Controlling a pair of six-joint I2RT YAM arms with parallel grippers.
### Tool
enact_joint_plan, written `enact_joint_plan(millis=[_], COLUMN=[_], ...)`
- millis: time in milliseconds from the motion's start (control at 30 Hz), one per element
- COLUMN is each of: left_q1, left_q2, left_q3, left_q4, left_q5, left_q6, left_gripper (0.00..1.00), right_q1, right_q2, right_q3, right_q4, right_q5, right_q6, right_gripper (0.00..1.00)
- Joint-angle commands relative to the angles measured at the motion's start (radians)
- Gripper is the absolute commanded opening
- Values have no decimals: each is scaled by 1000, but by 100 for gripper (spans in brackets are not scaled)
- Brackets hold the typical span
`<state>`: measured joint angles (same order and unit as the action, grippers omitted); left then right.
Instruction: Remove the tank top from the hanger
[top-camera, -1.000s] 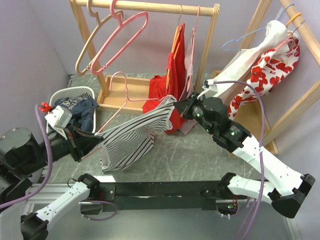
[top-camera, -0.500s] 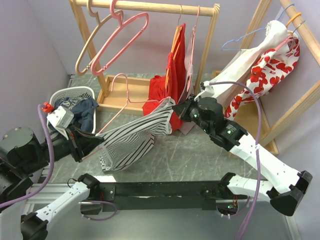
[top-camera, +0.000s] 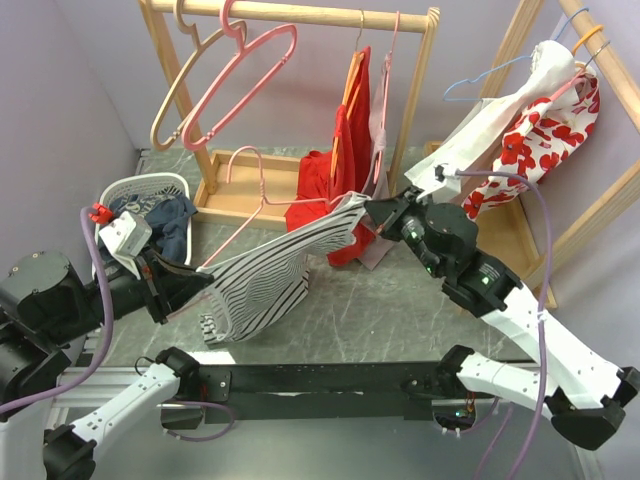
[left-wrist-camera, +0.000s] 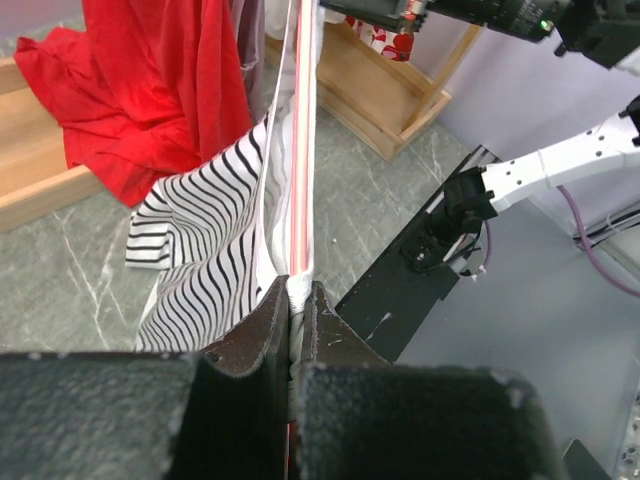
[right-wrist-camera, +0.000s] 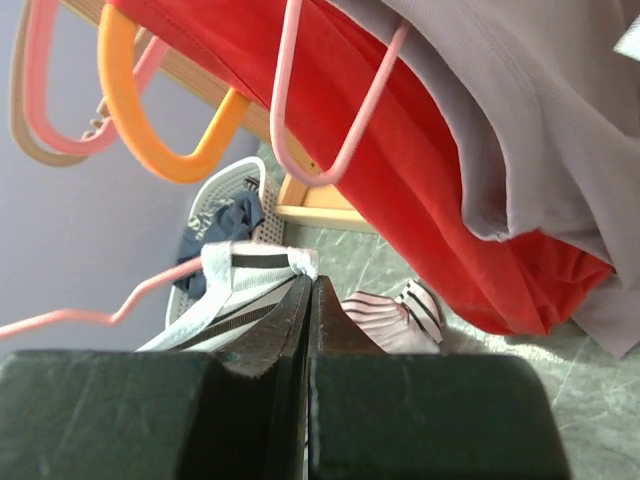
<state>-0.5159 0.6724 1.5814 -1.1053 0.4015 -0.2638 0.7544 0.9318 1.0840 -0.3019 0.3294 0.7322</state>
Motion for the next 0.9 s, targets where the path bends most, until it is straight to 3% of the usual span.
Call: enact_joint_plan(millis=[0, 233, 400, 500, 600, 767, 867], left_q1=[-6, -9, -13, -16, -19, -22, -22], left_q2=[-31, -60, -63, -69, -63, -59, -56], left_q3=[19, 26, 28, 20, 34, 14, -17], left_q4=[64, 96, 87, 107, 88, 76, 74], left_q5=[54, 13, -38, -47, -29, 42, 101], left_q6=[38, 26, 17, 11, 15, 26, 29], left_gripper=[1, 1, 1, 1, 1, 1, 1], right_q1=[-47, -52, -52, -52, -56, -59, -59], right_q2=[111, 226, 170, 157, 171, 52, 45], right_q3=[56, 97, 50, 25, 45, -42, -6], right_q4=[-100, -178, -175, -143, -253, -8, 11], right_q5=[145, 85, 138, 82, 166, 105, 169], right_q6=[-31, 3, 70, 38, 88, -29, -43], right_gripper=[0, 0, 0, 0, 0, 0, 0])
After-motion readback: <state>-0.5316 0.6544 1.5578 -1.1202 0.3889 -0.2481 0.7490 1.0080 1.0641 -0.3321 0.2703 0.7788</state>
